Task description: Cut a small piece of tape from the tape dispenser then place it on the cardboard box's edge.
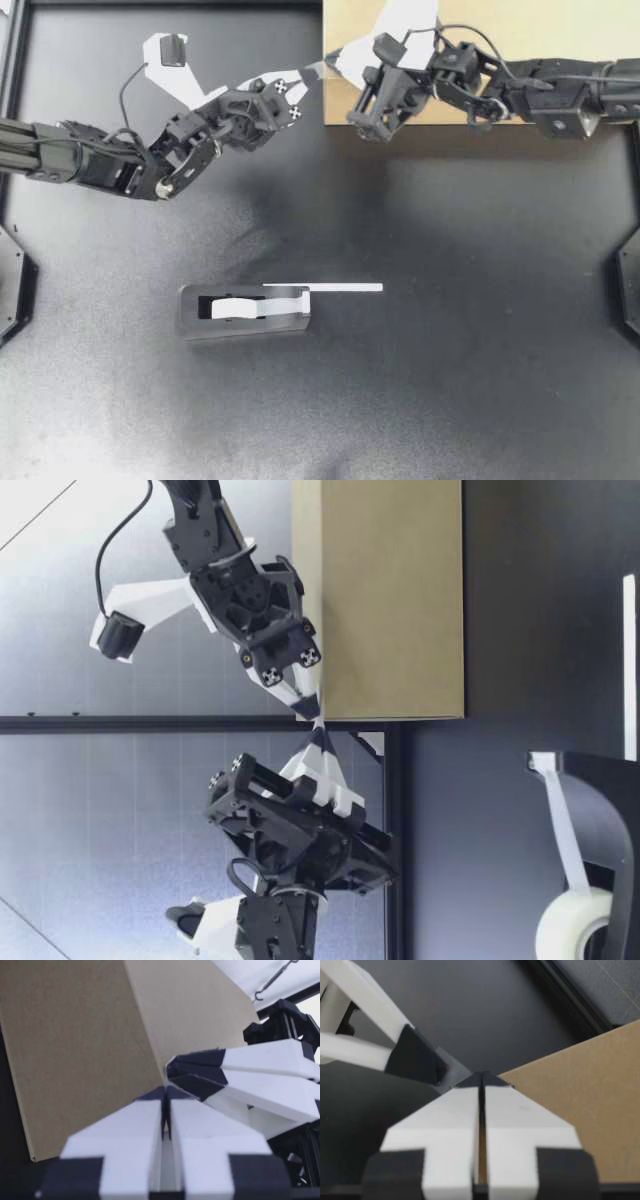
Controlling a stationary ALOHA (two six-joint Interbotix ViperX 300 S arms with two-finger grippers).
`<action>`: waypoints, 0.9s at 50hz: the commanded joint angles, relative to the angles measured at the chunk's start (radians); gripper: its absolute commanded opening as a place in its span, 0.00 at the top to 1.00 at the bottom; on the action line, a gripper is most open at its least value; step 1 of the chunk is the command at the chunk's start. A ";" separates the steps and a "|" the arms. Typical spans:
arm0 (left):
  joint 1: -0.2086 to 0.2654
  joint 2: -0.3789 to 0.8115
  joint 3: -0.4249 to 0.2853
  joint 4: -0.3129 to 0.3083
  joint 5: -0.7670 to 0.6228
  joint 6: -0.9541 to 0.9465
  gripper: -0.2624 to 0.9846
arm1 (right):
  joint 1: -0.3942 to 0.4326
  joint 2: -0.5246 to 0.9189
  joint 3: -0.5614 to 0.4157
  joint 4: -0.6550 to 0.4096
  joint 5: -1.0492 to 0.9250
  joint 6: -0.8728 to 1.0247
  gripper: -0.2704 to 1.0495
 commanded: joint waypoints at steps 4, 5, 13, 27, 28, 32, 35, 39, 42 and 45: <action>0.005 -0.017 -0.017 0.006 -0.005 0.003 0.88 | -0.021 -0.006 -0.028 0.002 0.002 -0.002 0.88; 0.006 -0.017 -0.018 0.006 -0.005 0.003 0.88 | -0.021 -0.006 -0.029 0.002 0.003 -0.002 0.88; 0.005 -0.023 -0.020 0.006 0.043 0.018 0.85 | -0.021 -0.006 -0.035 0.002 0.003 -0.002 0.88; 0.006 -0.029 -0.020 0.006 0.057 0.025 0.46 | -0.021 -0.008 -0.037 0.002 0.003 0.003 0.88; 0.005 -0.031 -0.018 0.006 0.057 0.025 0.43 | -0.021 -0.008 -0.037 0.002 0.003 0.003 0.88; 0.005 -0.037 -0.011 0.006 0.057 0.025 0.43 | -0.021 -0.012 -0.038 0.002 0.003 0.005 0.88; 0.005 -0.043 -0.006 0.006 0.057 0.026 0.45 | -0.021 -0.015 -0.041 0.002 0.003 0.005 0.88; 0.000 -0.052 0.008 0.006 0.057 0.026 0.46 | -0.017 -0.032 -0.048 0.002 0.003 0.006 0.88; -0.011 -0.067 0.026 0.006 0.055 0.028 0.47 | -0.006 -0.055 -0.052 0.002 0.003 0.006 0.88; -0.026 -0.087 0.051 0.006 0.054 0.035 0.47 | 0.011 -0.091 -0.049 0.002 0.003 0.008 0.88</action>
